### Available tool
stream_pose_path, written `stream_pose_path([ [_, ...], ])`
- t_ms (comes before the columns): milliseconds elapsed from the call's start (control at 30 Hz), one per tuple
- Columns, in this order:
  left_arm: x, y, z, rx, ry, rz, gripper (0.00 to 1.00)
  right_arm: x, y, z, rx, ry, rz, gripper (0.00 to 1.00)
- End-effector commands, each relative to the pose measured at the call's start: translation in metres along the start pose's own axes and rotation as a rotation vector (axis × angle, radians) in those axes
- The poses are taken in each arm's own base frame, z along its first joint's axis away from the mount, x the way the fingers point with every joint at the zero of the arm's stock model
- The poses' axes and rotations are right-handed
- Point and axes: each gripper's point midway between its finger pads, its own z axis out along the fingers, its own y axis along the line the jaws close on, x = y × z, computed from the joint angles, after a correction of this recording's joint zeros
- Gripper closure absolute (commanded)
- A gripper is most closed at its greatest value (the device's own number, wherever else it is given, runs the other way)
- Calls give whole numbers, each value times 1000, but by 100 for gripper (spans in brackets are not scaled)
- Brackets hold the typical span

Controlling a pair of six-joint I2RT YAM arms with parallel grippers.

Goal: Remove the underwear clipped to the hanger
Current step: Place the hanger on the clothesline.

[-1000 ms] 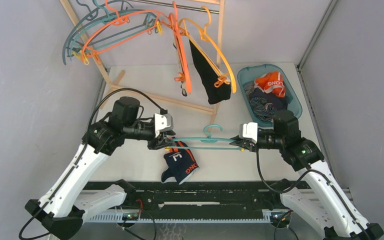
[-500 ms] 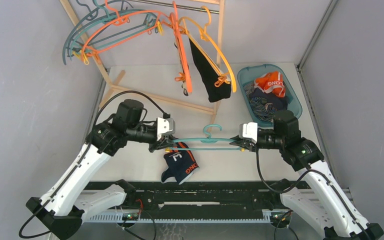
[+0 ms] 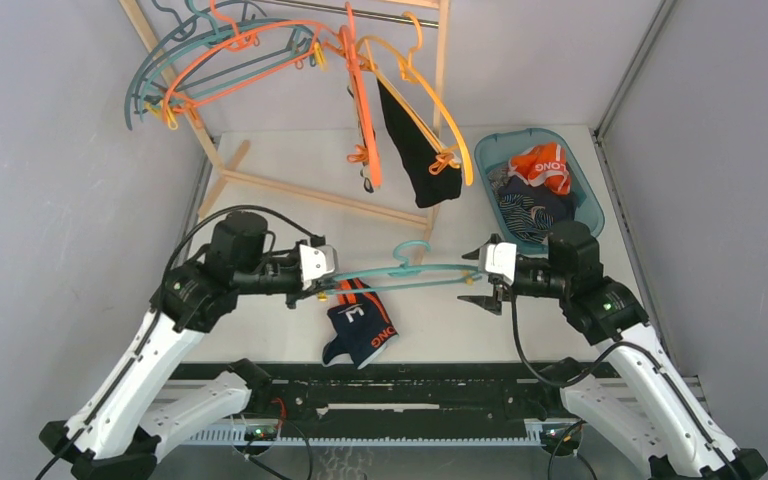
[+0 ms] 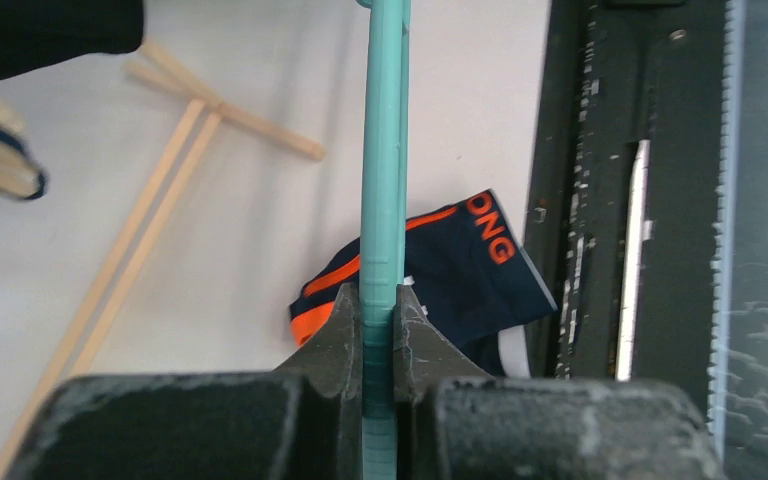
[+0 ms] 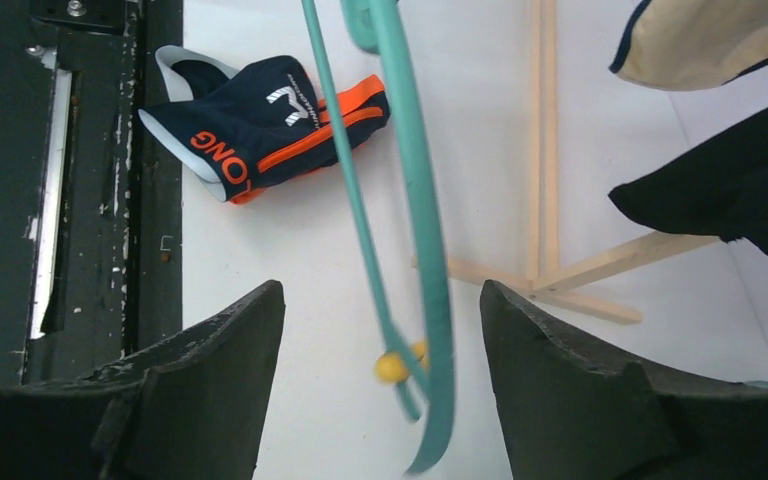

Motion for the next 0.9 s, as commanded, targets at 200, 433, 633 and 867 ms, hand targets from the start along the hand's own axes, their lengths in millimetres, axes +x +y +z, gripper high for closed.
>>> stream_pose_path([
  [200,-5,43,-87,-466,101,85,100,-10,-23,-9,112,-24,0,26],
  [433,4,58,-153,-764,183,24,100,-3,-31,-10,143,4,16,26],
  [633,1,52,-184,-868,210,-8,100,1,-34,-10,154,18,21,26],
  [867,3,34,-205,-871,272,10,100,2,-34,-9,150,22,27,26],
])
